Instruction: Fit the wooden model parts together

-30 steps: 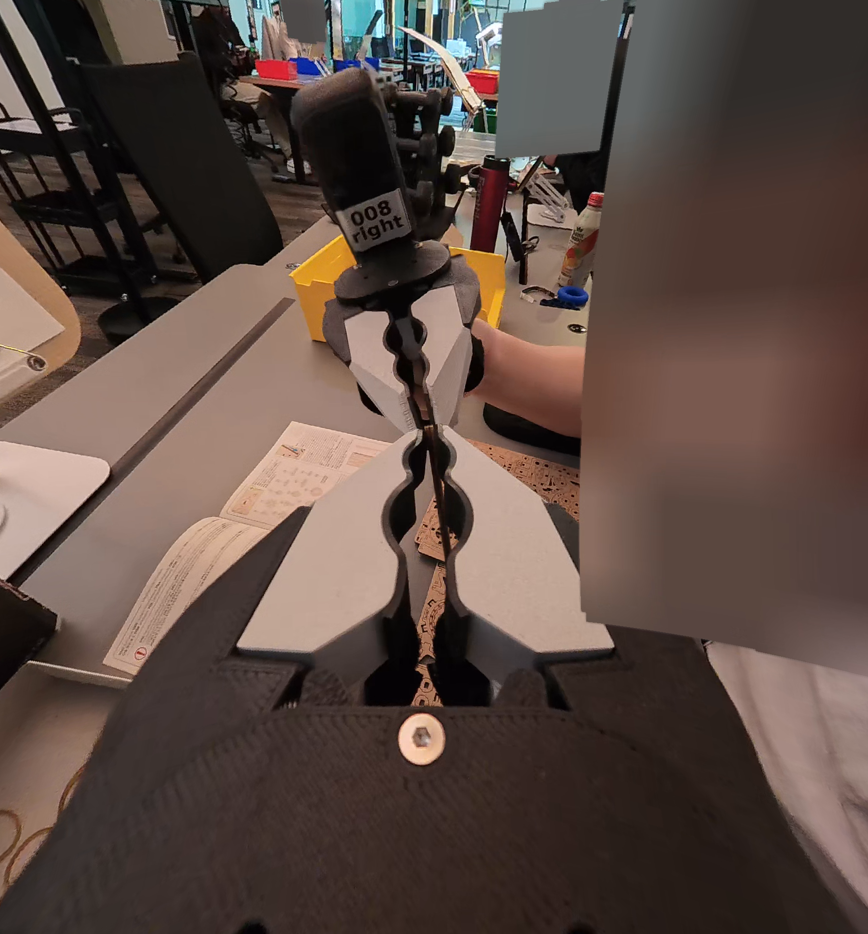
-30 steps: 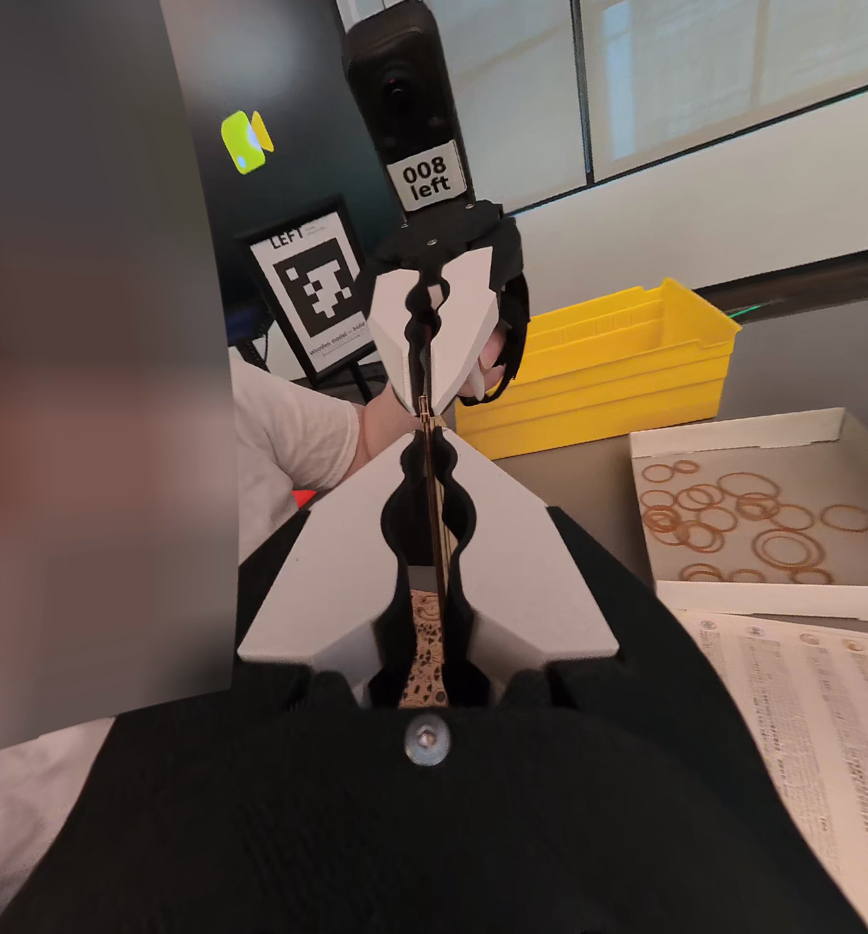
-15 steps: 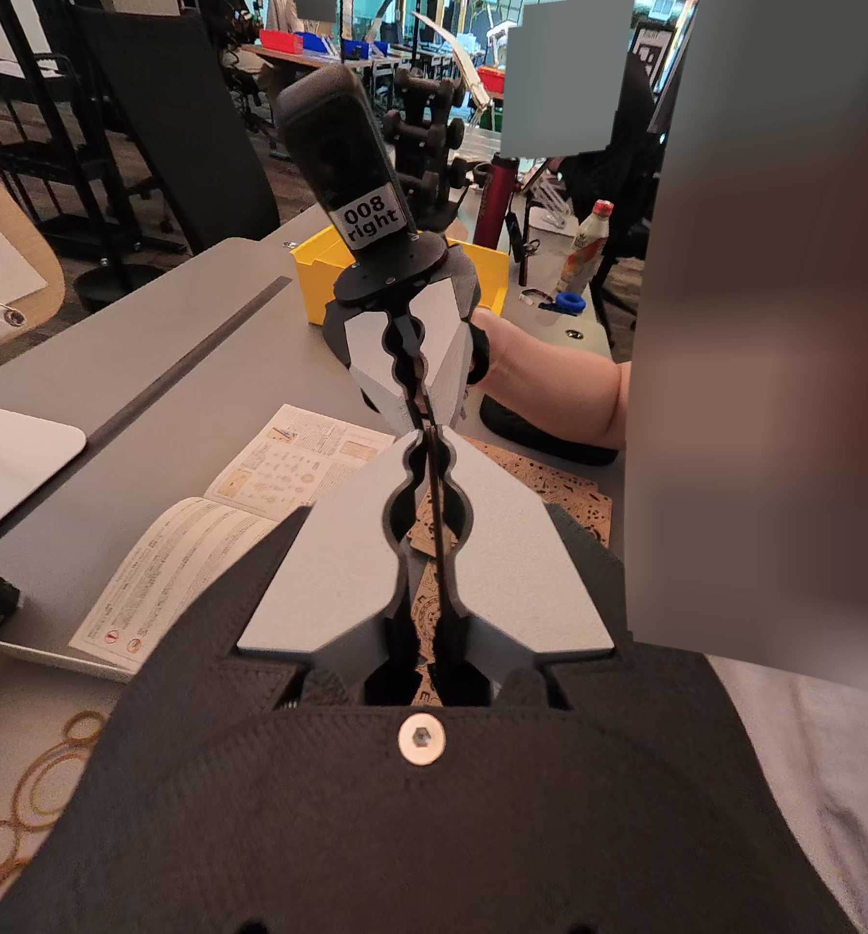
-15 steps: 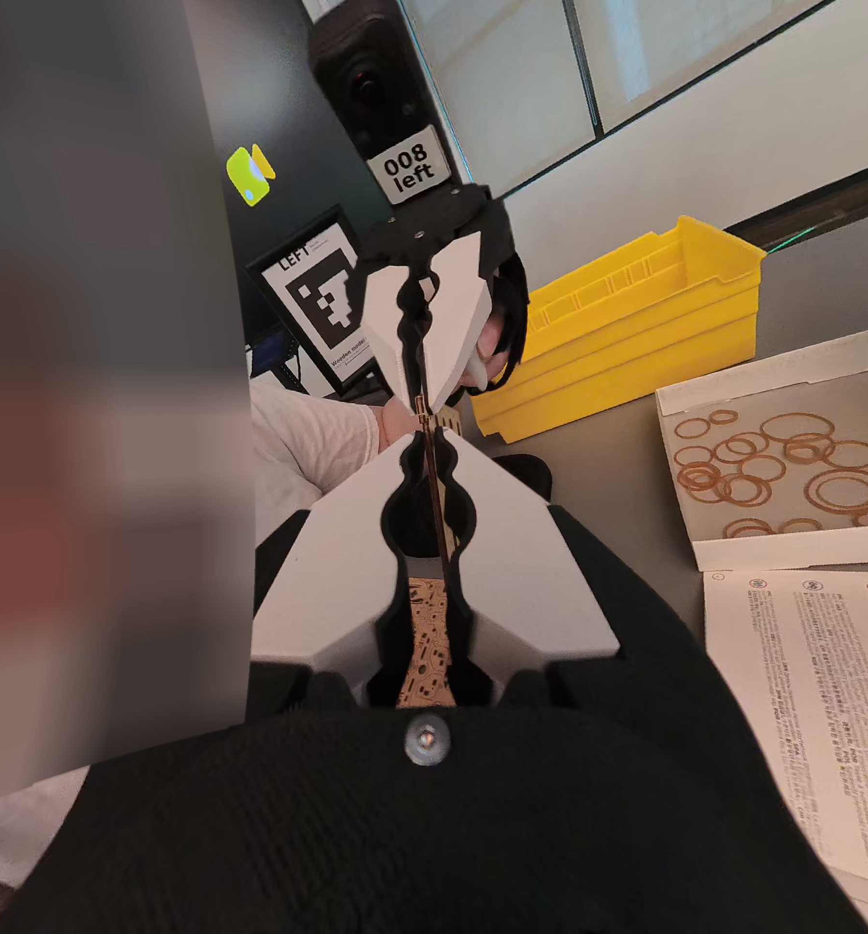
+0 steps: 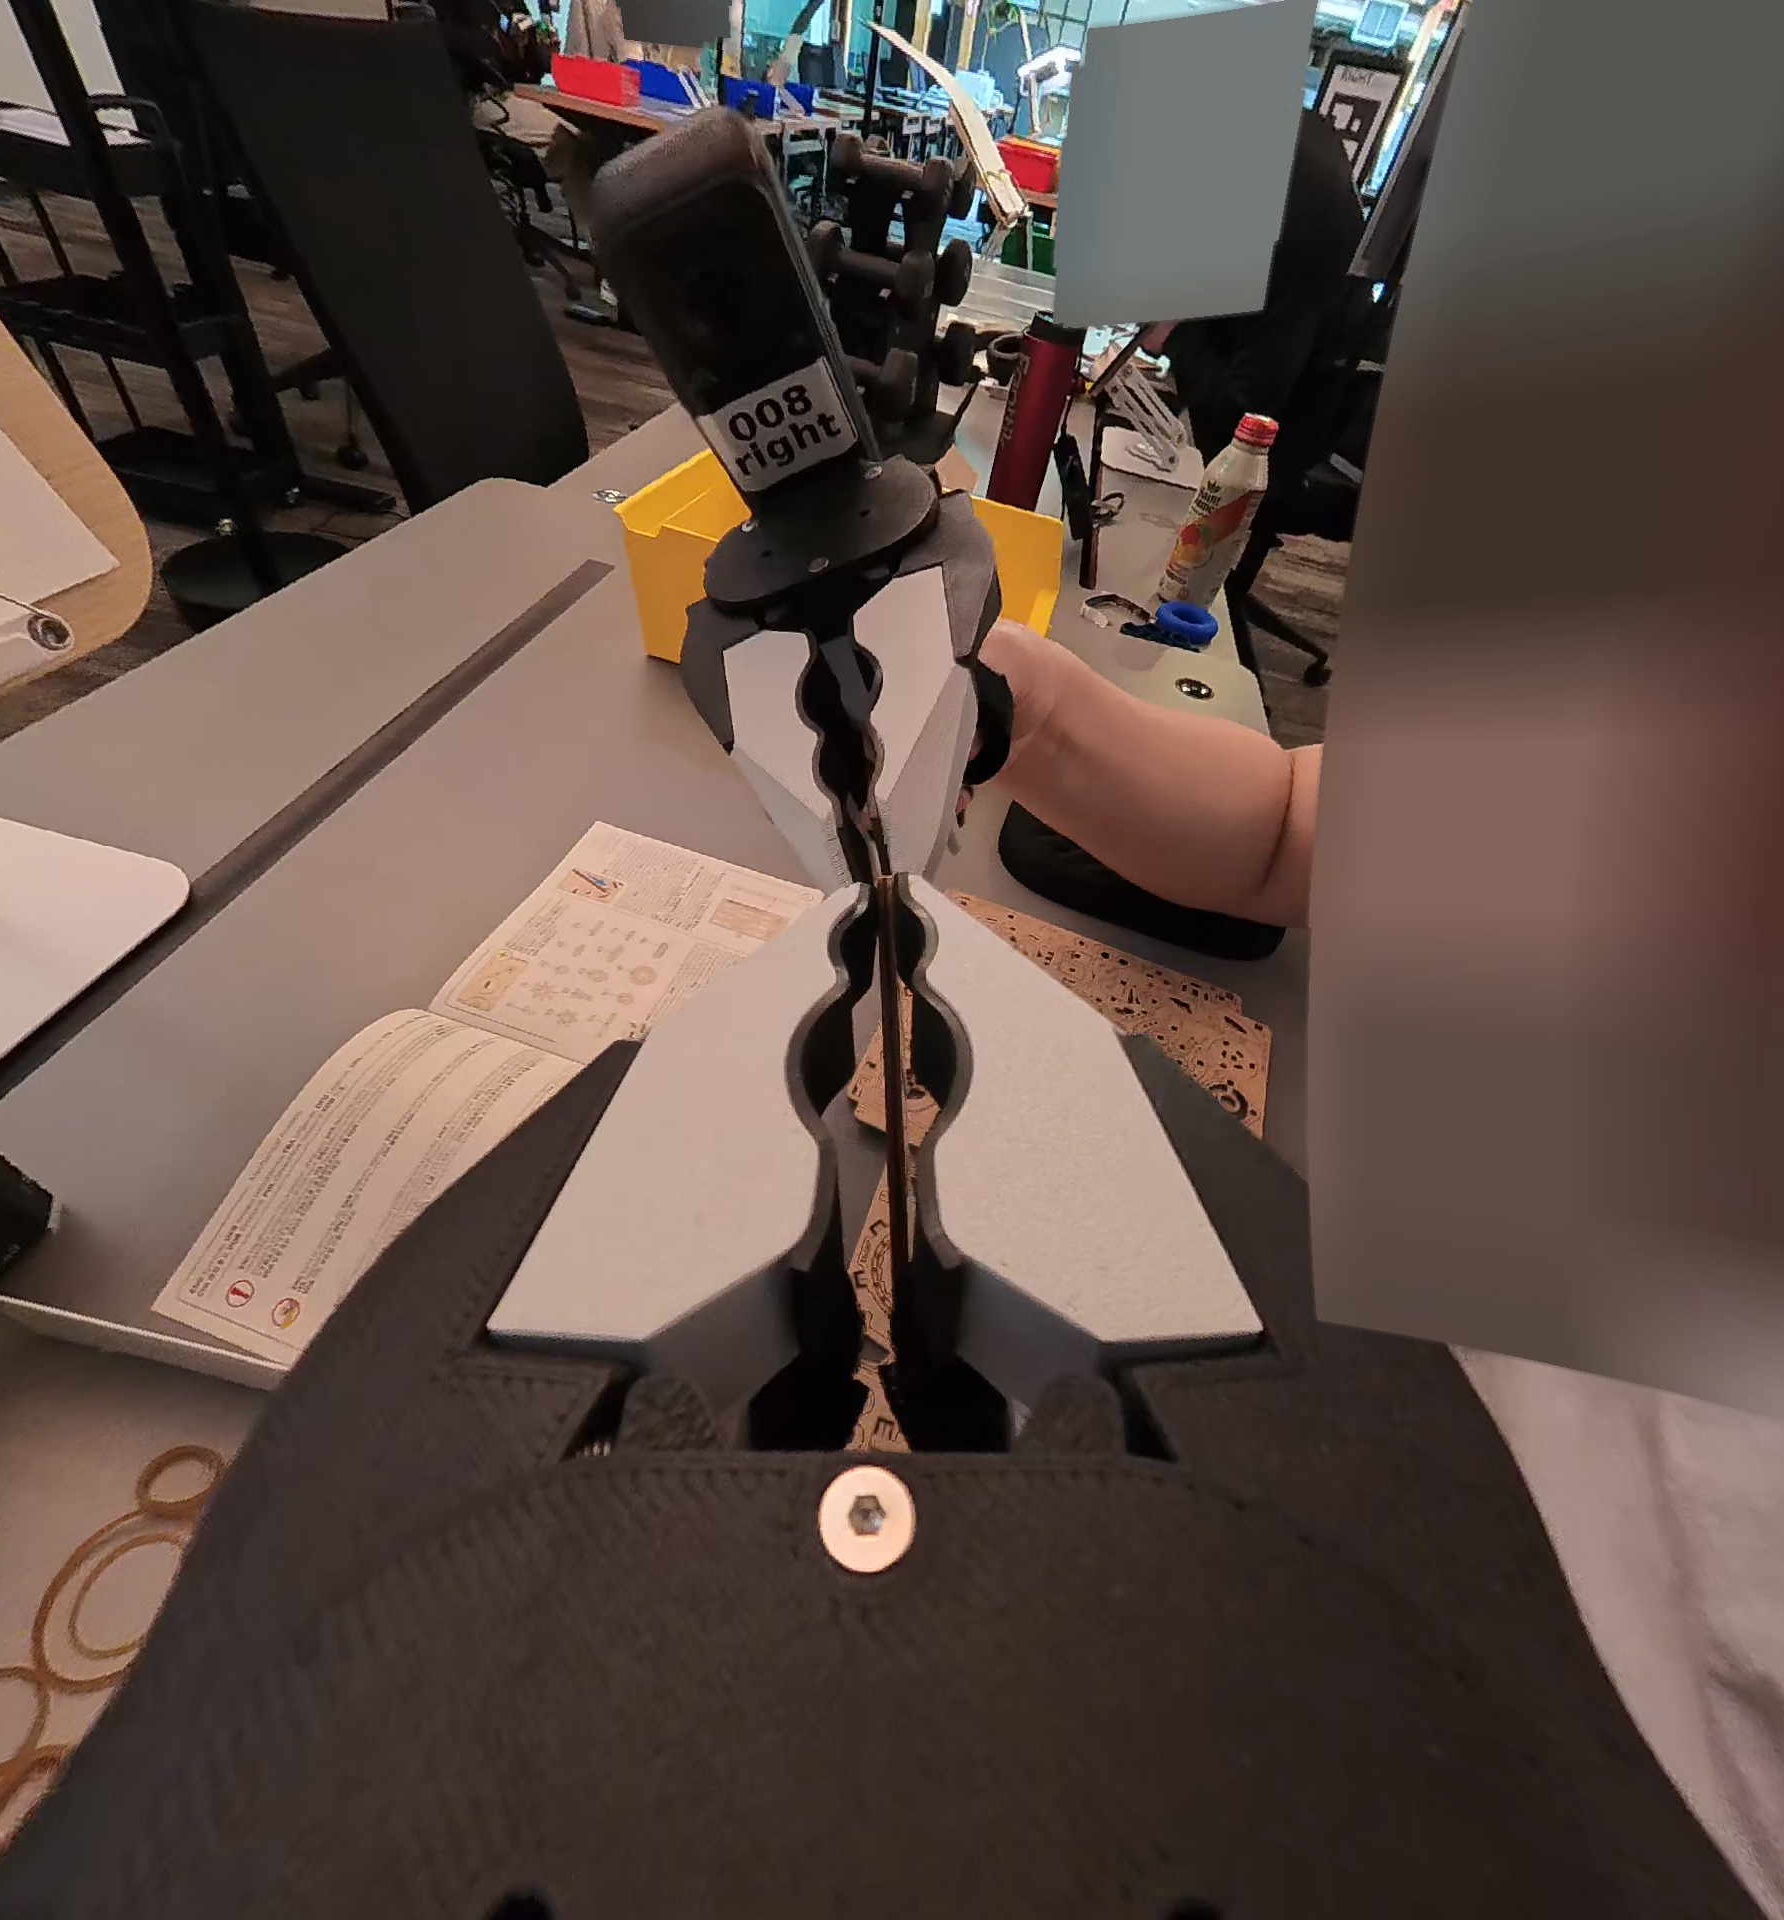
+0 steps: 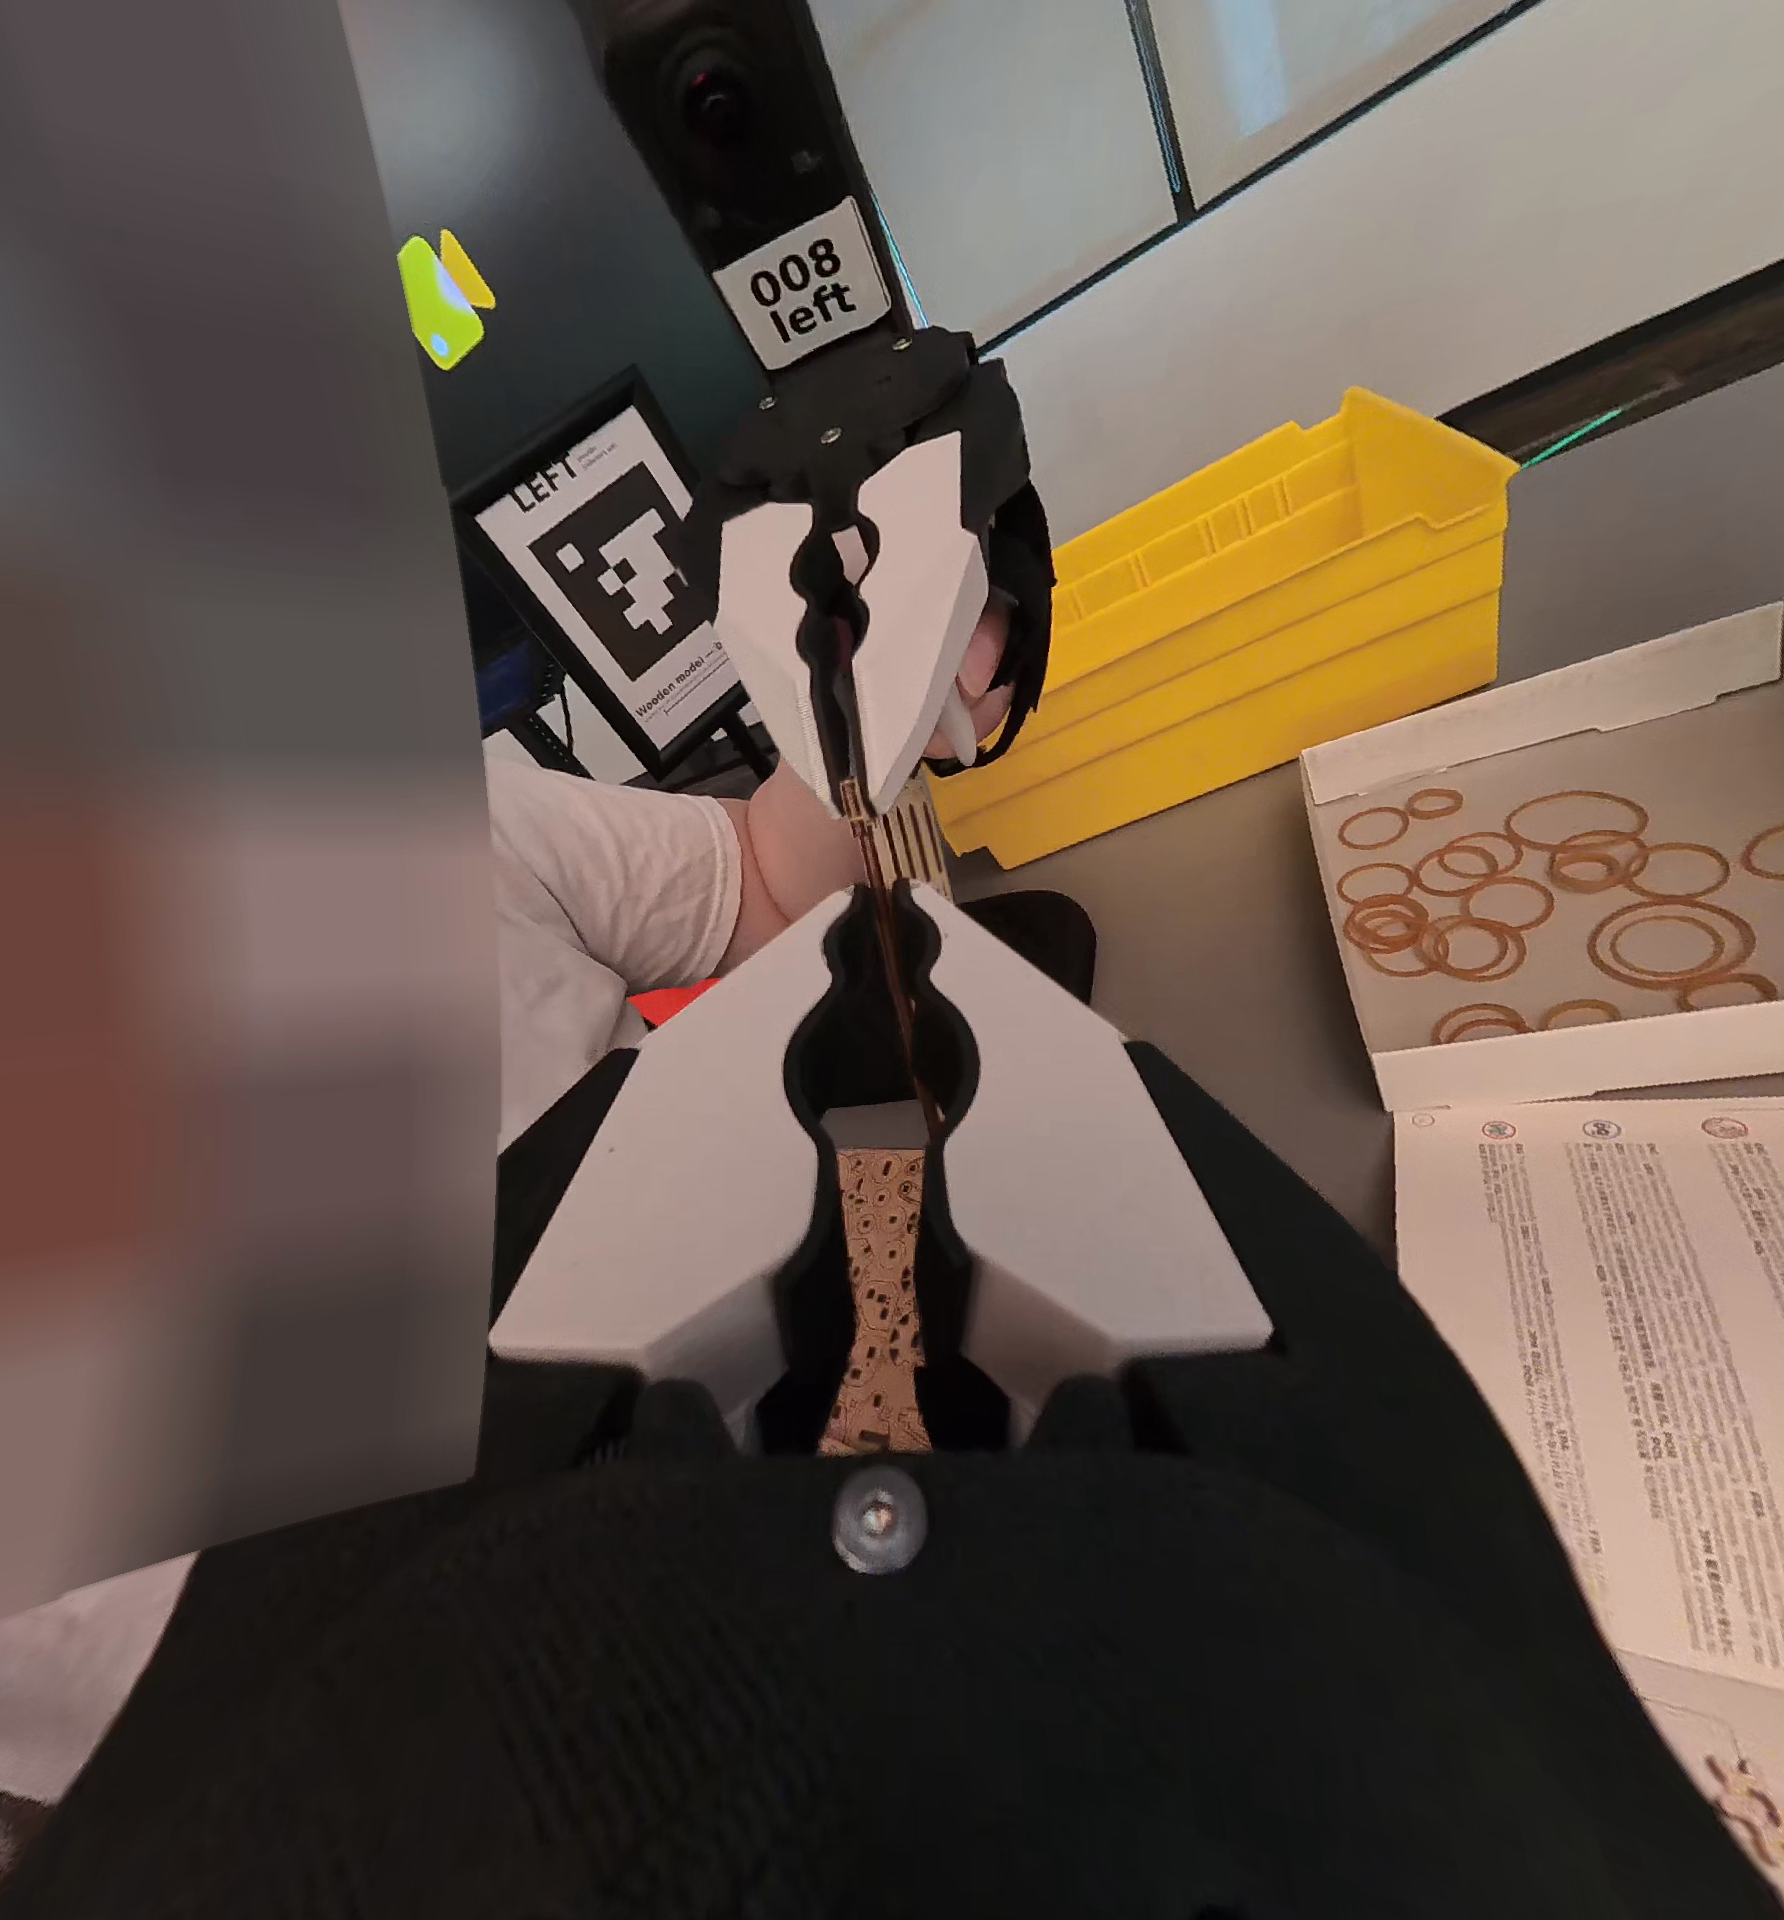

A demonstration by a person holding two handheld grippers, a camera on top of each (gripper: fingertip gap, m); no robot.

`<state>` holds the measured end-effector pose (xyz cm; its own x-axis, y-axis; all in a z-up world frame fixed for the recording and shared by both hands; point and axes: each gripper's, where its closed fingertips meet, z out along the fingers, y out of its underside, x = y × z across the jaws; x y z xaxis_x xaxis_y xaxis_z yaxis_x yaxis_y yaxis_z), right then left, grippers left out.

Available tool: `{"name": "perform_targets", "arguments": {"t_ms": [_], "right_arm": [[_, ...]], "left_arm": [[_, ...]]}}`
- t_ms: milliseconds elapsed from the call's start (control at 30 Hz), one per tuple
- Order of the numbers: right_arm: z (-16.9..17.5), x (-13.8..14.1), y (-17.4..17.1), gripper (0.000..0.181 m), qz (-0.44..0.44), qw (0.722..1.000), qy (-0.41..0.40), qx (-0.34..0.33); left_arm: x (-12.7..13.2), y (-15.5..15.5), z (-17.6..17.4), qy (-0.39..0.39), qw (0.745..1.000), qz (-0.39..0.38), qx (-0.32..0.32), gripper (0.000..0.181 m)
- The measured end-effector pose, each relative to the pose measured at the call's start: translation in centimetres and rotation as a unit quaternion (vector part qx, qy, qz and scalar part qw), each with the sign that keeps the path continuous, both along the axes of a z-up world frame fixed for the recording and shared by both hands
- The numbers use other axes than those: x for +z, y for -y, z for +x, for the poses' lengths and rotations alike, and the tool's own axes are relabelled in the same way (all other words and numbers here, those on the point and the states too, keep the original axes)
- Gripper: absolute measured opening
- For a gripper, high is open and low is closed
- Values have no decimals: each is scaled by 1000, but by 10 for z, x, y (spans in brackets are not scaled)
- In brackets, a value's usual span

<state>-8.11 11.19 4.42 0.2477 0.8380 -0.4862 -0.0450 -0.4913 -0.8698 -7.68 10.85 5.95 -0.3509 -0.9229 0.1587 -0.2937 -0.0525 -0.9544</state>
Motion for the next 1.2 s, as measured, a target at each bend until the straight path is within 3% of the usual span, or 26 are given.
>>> {"name": "perform_targets", "arguments": {"t_ms": [100,267,567,667,933,1200], "right_arm": [[1,5,0,2,-17,999,-28,6],[2,-1,-2,3,26,999,20,-14],[2,-1,0,1,30,999,28,-12],[4,4,-3,1,41,998,27,-29],[3,3,-3,1,46,998,34,-31],[2,5,-3,4,39,999,12,-23]], "left_arm": [[3,-1,0,7,1000,-5,3,0],[2,-4,1,-1,999,-37,8,0],[3,-4,2,5,999,-47,7,1],[-1,-6,3,-8,998,-69,3,36],[-13,0,4,-28,997,-73,-30,1],[-11,-1,3,-25,998,-49,-18,0]]}}
